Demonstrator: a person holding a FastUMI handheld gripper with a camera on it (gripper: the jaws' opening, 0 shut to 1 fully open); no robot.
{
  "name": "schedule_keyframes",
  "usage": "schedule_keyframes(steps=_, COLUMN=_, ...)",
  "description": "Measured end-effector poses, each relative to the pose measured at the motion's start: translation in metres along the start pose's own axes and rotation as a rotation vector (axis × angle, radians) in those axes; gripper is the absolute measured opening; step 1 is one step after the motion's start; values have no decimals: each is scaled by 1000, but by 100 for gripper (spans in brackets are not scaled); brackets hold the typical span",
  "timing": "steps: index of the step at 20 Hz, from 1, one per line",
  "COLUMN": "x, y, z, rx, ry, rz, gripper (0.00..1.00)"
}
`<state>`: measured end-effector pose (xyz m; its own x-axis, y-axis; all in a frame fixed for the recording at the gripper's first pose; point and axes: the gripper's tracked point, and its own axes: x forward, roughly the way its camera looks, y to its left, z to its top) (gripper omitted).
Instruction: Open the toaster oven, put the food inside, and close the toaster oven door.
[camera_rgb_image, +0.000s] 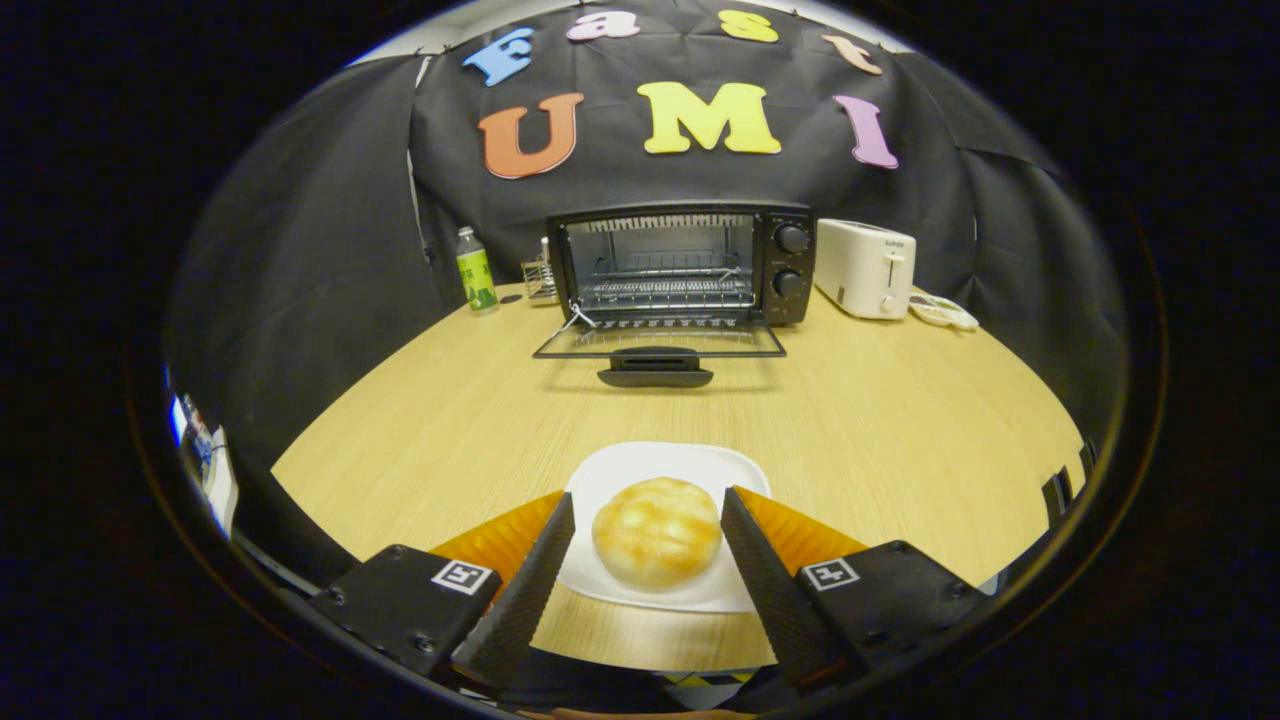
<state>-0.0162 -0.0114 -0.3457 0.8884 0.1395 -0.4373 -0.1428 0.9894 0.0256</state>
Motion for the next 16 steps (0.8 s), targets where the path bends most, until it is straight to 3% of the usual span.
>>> schedule_keyframes(steps=11, x=23, y=-4, z=-25, rx=54, ry=82, rz=-8, gripper=98)
schedule_keyframes(steps=16, x=25, y=-6, z=-26, rx=52, ry=93, rz=-6, gripper=90)
